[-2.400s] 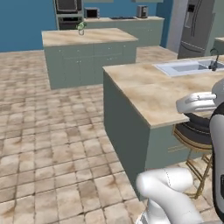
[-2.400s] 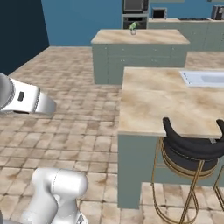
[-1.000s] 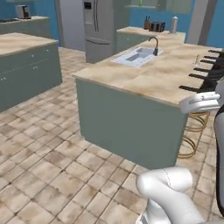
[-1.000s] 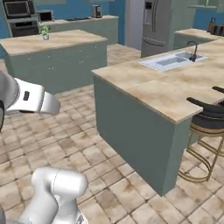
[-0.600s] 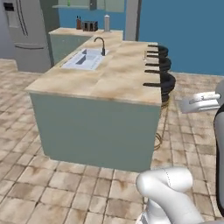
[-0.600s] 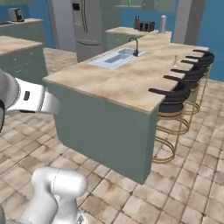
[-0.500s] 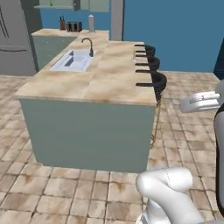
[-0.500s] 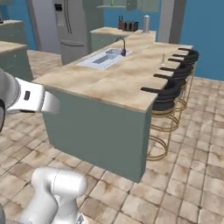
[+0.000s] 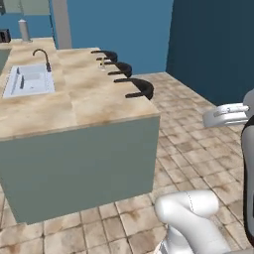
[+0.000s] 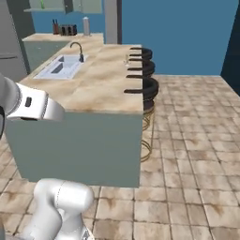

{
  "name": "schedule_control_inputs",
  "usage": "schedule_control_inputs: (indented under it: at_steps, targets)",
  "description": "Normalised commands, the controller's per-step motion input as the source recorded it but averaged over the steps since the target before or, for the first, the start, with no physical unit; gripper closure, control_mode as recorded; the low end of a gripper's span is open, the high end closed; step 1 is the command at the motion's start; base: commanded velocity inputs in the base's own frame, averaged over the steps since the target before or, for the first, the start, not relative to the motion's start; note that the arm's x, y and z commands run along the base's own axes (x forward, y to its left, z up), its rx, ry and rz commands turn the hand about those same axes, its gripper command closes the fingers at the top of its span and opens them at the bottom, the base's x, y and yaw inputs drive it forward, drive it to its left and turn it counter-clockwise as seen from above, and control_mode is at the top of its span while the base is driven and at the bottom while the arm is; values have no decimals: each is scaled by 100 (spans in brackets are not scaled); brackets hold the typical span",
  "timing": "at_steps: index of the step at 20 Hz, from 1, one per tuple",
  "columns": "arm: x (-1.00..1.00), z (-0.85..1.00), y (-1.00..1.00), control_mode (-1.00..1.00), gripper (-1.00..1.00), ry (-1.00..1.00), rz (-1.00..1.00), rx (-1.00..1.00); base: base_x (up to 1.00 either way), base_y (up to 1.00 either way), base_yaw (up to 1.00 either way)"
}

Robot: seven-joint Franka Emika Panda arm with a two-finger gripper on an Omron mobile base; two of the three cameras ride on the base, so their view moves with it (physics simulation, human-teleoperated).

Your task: Get the candle and the beer from the cabinet and move them to the dining counter.

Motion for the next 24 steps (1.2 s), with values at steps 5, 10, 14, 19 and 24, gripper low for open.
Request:
schedule_control_inputs:
  at_steps: [5,10,14,19,24]
  targets:
    - [0,0,0,100,-100,0,0,0,0,100,-32]
    - [0,0,0,100,-100,0,0,0,-1,100,0]
    - [0,0,0,100,-100,0,0,0,0,100,7]
    - [0,0,0,100,-100,0,0,0,11,100,16]
    - [0,0,0,100,-100,0,0,0,32,100,21]
